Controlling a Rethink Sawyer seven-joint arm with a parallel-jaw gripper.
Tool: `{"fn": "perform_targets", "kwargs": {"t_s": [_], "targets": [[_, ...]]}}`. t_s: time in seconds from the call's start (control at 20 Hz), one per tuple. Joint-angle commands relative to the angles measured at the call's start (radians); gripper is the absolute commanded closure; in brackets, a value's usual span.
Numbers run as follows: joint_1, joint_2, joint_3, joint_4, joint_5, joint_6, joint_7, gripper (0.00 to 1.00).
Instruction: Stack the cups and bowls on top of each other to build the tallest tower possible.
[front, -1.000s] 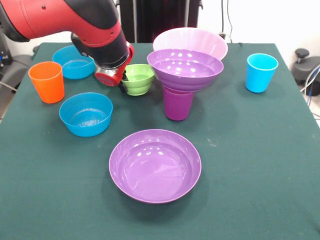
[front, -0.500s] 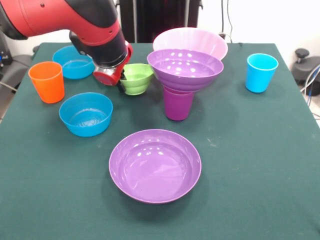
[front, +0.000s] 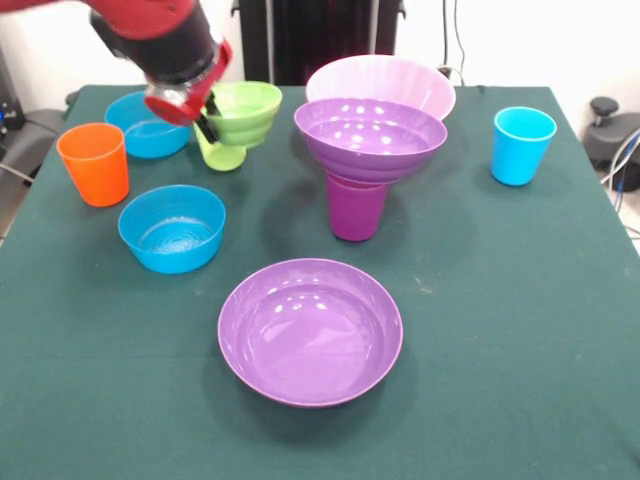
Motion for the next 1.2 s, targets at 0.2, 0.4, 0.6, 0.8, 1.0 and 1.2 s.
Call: {"fn": "perform_targets", "kwargs": {"t_s": [0.2, 0.4, 0.6, 0.8, 1.0, 1.2], "targets": [[0.007, -0.059, 0.074, 0.021, 0.061, 0.109, -0.233, 1.0], [0.018, -0.07, 0.102, 0.011, 0.102, 0.063, -0.16, 1.0], [0.045, -0.071, 0.127, -0.002, 0.162, -0.003, -0.052, 1.0], [0.08, -0.079, 0.128, -0.028, 0.205, -0.012, 0.009, 1.0], [0.116, -0.098, 0.118, -0.068, 0.238, 0.026, 0.037, 1.0], [0.148, -0.108, 0.096, -0.093, 0.254, 0.016, 0.066, 1.0]]}}
